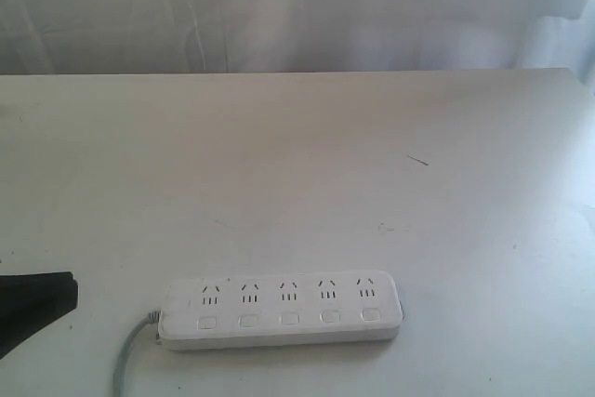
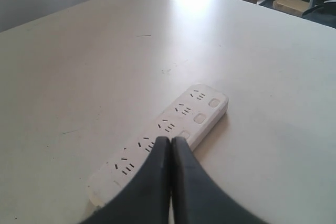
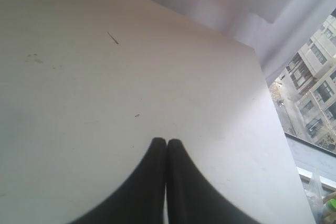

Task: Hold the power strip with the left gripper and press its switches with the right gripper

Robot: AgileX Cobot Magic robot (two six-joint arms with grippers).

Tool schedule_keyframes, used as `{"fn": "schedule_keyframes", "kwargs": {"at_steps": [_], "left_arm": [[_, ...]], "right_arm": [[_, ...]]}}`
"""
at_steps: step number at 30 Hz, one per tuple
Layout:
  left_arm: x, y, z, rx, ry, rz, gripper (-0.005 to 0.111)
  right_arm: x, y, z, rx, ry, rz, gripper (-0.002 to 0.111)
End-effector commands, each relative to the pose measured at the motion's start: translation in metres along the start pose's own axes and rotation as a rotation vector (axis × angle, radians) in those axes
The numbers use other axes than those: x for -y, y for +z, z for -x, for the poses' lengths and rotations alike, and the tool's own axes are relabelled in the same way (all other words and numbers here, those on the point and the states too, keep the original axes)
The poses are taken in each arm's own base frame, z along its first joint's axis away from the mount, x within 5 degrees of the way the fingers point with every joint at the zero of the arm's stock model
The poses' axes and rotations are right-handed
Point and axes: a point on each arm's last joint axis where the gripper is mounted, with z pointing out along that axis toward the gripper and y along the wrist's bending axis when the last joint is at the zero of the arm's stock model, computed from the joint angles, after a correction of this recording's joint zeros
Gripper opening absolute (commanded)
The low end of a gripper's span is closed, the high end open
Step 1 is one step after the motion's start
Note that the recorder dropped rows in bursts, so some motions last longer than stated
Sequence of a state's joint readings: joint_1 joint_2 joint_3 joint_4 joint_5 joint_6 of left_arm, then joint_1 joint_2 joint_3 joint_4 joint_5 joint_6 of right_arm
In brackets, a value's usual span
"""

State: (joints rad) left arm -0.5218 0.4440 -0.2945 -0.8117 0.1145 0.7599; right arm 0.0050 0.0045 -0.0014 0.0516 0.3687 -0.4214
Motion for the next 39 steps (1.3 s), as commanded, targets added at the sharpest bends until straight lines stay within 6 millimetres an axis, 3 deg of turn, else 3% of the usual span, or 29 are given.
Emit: {"fn": "schedule_keyframes", "kwargs": {"at_steps": [1,8,20,35,39], "left_arm": [[0.001,-0.001,0.000,0.008,-0.021,-0.005,0.000],[-0.004,0.000,-0.002,0.034,-0.031,0.046,0.000],[-0.011,0.001,-0.029,0.033,-0.094,0.128,0.000],[-0.029,-0.017,-0.082,0.059,-0.352,0.517,0.000],[-0.027,-0.019,-0.083,0.078,-0.355,0.540,0.000]], "right_arm": [[0.000,0.000,0.000,0.004,0.012,-0.007,0.000],[0.000,0.000,0.000,0.008,0.010,-0.008,0.000],[0.000,0.000,0.000,0.008,0.010,-0.008,0.000],[0.000,0.000,0.000,0.008,0.010,-0.008,0.000],[0.000,0.000,0.000,0.008,0.010,-0.008,0.000]]}}
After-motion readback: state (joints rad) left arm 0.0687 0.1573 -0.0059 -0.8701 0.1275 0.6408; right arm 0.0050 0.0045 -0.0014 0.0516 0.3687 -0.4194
